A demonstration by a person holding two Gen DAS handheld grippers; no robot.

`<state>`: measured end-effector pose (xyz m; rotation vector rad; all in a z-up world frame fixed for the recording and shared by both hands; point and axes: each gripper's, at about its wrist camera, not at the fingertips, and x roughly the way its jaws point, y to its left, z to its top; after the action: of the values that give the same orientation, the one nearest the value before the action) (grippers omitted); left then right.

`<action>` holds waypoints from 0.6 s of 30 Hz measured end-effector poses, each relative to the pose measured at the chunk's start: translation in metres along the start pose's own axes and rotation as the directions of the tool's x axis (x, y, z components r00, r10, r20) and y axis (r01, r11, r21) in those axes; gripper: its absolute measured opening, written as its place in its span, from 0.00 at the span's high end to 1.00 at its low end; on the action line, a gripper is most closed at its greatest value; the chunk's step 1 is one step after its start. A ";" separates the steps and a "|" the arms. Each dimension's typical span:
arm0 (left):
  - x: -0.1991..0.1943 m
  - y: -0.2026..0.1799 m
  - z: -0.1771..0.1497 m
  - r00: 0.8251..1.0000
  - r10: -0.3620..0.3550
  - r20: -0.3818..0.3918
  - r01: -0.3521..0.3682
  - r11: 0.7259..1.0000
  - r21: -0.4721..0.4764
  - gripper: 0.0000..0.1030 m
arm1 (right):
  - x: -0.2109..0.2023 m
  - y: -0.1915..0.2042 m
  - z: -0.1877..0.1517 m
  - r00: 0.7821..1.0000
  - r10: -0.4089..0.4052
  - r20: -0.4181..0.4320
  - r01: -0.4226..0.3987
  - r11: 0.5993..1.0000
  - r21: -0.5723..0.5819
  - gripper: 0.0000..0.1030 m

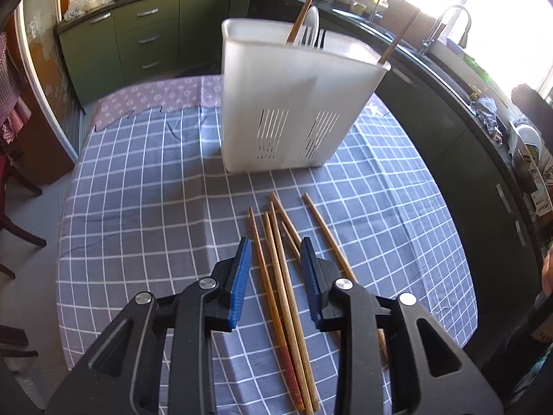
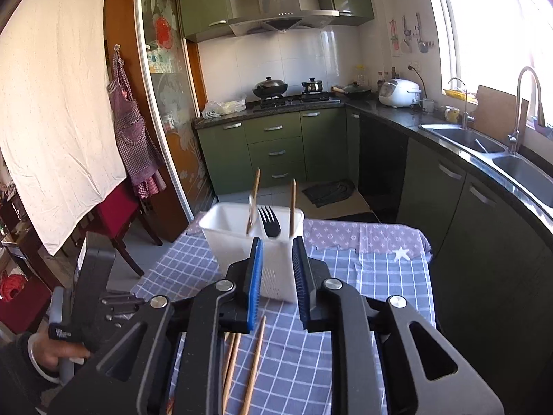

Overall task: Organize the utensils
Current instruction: 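Move both open tools back over the remaining chopsticks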

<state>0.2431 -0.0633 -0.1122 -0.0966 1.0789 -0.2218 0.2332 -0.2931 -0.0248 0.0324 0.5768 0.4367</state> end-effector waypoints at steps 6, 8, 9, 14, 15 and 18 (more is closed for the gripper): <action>0.036 0.005 -0.010 0.994 0.026 -0.109 -0.029 0.999 -0.024 0.74 | 0.013 -0.030 -0.074 0.995 0.023 -0.096 -0.009 0.989 0.147 0.82; 0.044 0.004 -0.012 0.991 0.025 -0.135 -0.029 0.999 -0.029 0.74 | 0.018 -0.039 -0.089 0.992 0.042 -0.118 -0.018 0.980 0.197 0.82; 0.047 0.003 -0.012 0.990 0.028 -0.141 -0.032 0.999 -0.029 0.75 | 0.019 -0.044 -0.097 0.991 0.050 -0.126 -0.022 0.977 0.213 0.82; 0.057 0.000 -0.014 0.985 0.064 -0.159 -0.068 0.997 -0.019 0.81 | 0.022 -0.050 -0.114 0.986 0.074 -0.150 -0.036 0.969 0.243 0.82; 0.060 0.000 -0.014 0.984 0.073 -0.163 -0.077 0.997 -0.019 0.83 | 0.021 -0.049 -0.115 0.986 0.079 -0.149 -0.040 0.968 0.246 0.82; 0.065 0.000 -0.012 0.981 0.094 -0.172 -0.098 0.995 -0.018 0.84 | 0.020 -0.048 -0.114 0.985 0.088 -0.150 -0.048 0.967 0.251 0.82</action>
<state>0.2620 -0.0775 -0.1743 -0.0499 1.2545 -0.1303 0.2065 -0.3392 -0.1385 0.2587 0.7880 0.4350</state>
